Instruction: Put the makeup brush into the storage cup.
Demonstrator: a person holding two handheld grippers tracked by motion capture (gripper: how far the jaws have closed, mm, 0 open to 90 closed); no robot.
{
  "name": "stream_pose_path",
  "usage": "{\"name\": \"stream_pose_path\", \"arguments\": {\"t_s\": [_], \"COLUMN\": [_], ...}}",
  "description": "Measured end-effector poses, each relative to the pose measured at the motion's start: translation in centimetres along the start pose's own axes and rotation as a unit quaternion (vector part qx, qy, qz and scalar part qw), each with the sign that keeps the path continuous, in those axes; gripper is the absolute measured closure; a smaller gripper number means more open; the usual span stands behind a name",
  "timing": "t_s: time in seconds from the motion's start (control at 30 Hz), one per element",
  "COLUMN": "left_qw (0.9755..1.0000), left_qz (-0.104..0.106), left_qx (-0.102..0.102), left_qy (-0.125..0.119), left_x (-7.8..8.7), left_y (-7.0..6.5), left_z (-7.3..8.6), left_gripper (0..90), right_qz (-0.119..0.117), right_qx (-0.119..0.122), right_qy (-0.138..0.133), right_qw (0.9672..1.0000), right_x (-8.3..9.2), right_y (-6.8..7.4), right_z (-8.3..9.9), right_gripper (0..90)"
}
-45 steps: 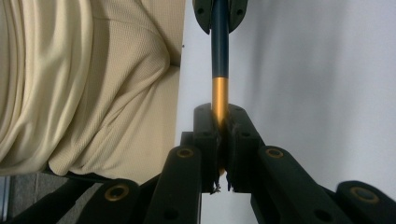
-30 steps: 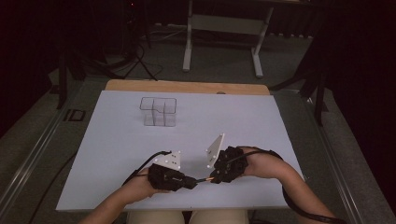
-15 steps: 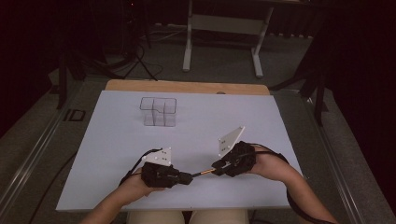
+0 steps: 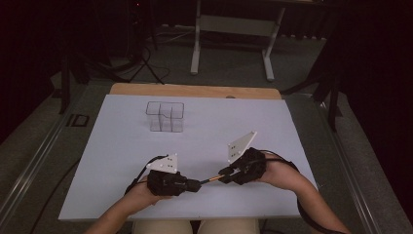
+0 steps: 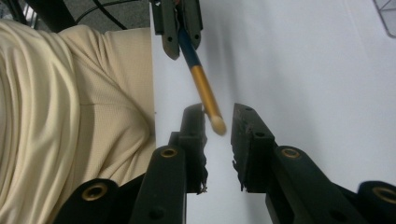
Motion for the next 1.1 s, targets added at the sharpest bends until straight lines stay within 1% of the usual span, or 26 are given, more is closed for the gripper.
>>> {"name": "stream_pose_path", "arguments": {"t_s": [0.03,0.13,0.23,0.33,0.37,0.4,0.43,0.47,0.53,0.6,0.7,0.73,0.77,0.8,0.83,0.87,0.9,0.93,1.1], "left_qw": [1.0,1.0,1.0,1.0,1.0,1.0,1.0,0.9999,0.9999,0.9998,0.9997,0.9997,0.9997,0.9996,0.9996,0.9997,0.9997,0.9998,0.9998], "left_qz": [-0.001,0.0,0.001,0.005,0.005,0.009,0.009,0.013,0.015,0.018,0.016,0.015,0.015,0.015,0.015,0.014,0.014,0.01,0.012], "left_qx": [0.001,-0.001,-0.001,-0.003,-0.003,-0.003,-0.003,-0.005,-0.005,-0.007,-0.009,-0.011,-0.011,-0.019,-0.019,-0.015,-0.015,-0.017,-0.013], "left_qy": [-0.002,-0.003,-0.005,-0.003,-0.003,0.0,0.0,0.003,0.004,0.008,0.013,0.016,0.016,0.015,0.015,0.01,0.01,0.006,-0.003], "left_x": [0.0,-0.1,-0.1,-0.2,-0.2,-0.4,-0.4,-0.5,-0.6,-0.8,-0.9,-0.8,-0.8,-0.8,-0.8,-0.7,-0.7,-0.5,-0.3], "left_y": [0.0,0.0,0.0,-0.1,-0.1,-0.1,-0.1,-0.3,-0.3,-0.4,-0.4,-0.4,-0.4,-0.5,-0.5,-0.5,-0.5,-0.4,-0.4], "left_z": [-0.1,-0.2,-0.3,-0.3,-0.3,-0.1,-0.1,0.0,0.1,0.2,0.3,0.3,0.3,0.2,0.2,0.0,0.0,-0.1,-0.2], "left_gripper": [85.1,85.1,85.1,85.1,85.0,85.0,85.0,84.9,84.9,84.5,83.3,83.1,83.1,83.8,84.1,84.3,84.4,84.4,84.5], "right_qz": [-0.002,-0.009,-0.011,-0.012,-0.012,-0.015,-0.015,-0.019,-0.021,-0.028,-0.032,-0.037,-0.037,-0.037,-0.037,-0.035,-0.035,-0.037,-0.031], "right_qx": [0.001,0.003,0.006,0.012,0.012,0.02,0.02,0.025,0.027,0.031,0.032,0.031,0.031,0.031,0.031,0.029,0.029,0.025,0.024], "right_qy": [0.005,0.004,0.004,0.016,0.016,0.027,0.027,0.037,0.042,0.055,0.06,0.062,0.062,0.06,0.06,0.052,0.052,0.04,0.029], "right_qw": [1.0,0.9999,0.9999,0.9997,0.9997,0.9993,0.9993,0.9988,0.9986,0.9976,0.9972,0.9969,0.9969,0.997,0.997,0.9976,0.9976,0.9982,0.9988], "right_x": [-0.1,-0.3,-0.3,-0.3,-0.3,-0.4,-0.4,-0.4,-0.5,-0.6,-0.7,-0.7,-0.7,-0.7,-0.7,-0.6,-0.6,-0.5,-0.4], "right_y": [0.1,0.2,0.2,0.3,0.3,0.4,0.4,0.6,0.7,0.9,1.0,1.2,1.2,1.2,1.2,1.0,1.0,0.9,0.7], "right_z": [0.0,-0.2,-0.3,-0.3,-0.3,-0.1,-0.1,0.1,0.2,0.5,0.7,0.8,0.8,0.7,0.7,0.6,0.6,0.5,0.1], "right_gripper": [76.1,78.3,79.6,81.7,81.7,82.5,82.5,83.2,83.4,83.9,84.3,84.6,84.6,84.5,84.5,84.1,84.1,83.5,82.8]}}
Point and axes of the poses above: each handheld gripper's, and its own axes: x roughly backward along the jaws, z roughly out of its underside, y roughly to its left, the point moved 10 cm from there along -x, roughly forward along the jaws, and after that the axes turned 4 degrees about -x, right-handed, at the moved point
